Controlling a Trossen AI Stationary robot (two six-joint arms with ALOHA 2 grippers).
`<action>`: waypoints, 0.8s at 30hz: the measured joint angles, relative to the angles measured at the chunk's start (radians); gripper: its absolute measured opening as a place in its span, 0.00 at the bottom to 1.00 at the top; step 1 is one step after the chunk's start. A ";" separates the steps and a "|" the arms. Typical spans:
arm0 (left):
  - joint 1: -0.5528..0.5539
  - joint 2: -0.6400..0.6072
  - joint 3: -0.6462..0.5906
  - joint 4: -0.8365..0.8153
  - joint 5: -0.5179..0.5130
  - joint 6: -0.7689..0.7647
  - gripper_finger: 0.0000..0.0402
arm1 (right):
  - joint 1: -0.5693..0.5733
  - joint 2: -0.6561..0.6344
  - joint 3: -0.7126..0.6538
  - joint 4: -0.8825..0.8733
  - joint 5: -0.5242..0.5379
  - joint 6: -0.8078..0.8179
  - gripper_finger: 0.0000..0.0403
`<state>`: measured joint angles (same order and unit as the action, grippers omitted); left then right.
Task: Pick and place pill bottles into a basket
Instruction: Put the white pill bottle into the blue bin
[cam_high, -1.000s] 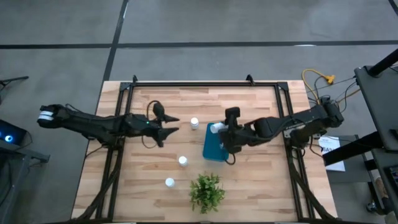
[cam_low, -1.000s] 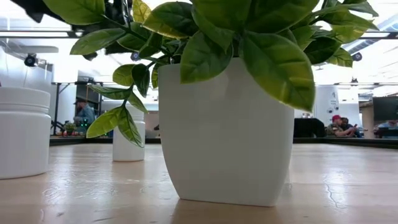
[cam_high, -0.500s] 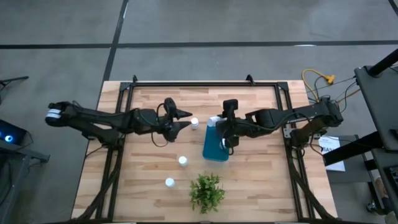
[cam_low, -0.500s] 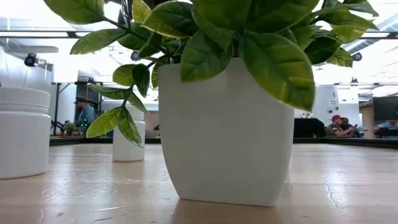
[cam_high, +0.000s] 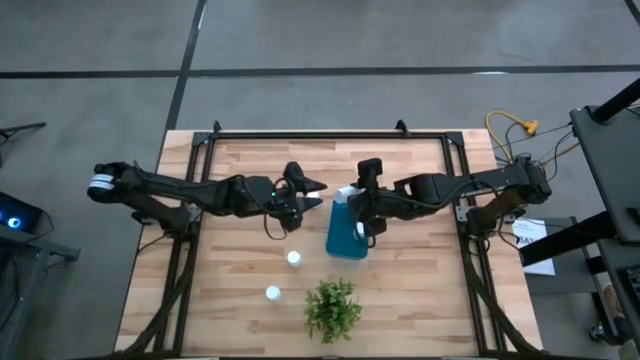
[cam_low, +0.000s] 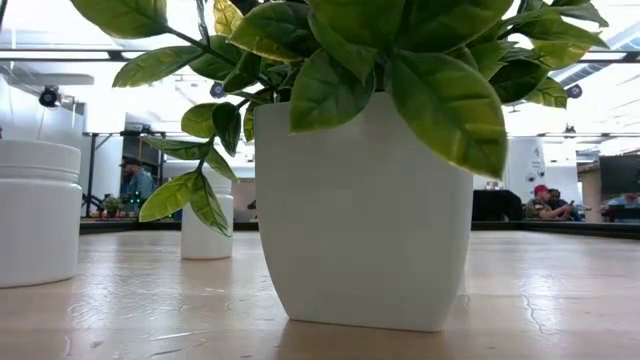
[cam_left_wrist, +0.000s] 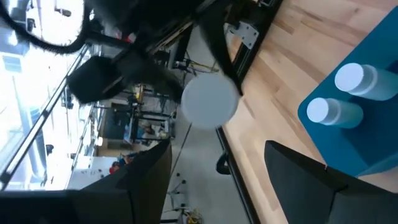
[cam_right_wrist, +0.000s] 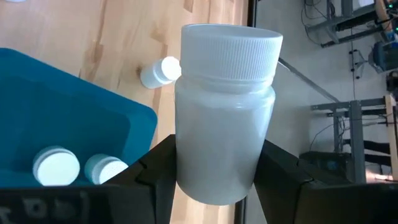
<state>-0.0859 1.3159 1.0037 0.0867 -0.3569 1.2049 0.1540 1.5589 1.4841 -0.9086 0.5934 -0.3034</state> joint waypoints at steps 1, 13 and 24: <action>0.000 0.012 0.009 0.000 0.003 0.008 0.60 | -0.004 0.000 0.000 -0.001 0.000 -0.005 0.40; -0.006 0.087 0.094 0.010 0.012 0.103 0.60 | -0.021 0.000 0.000 -0.001 -0.001 -0.072 0.39; -0.007 0.154 0.116 0.010 0.032 0.115 0.60 | -0.024 0.000 -0.001 -0.001 -0.002 -0.095 0.39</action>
<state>-0.0925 1.4704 1.1194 0.0965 -0.3251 1.3197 0.1299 1.5589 1.4833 -0.9095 0.5910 -0.3986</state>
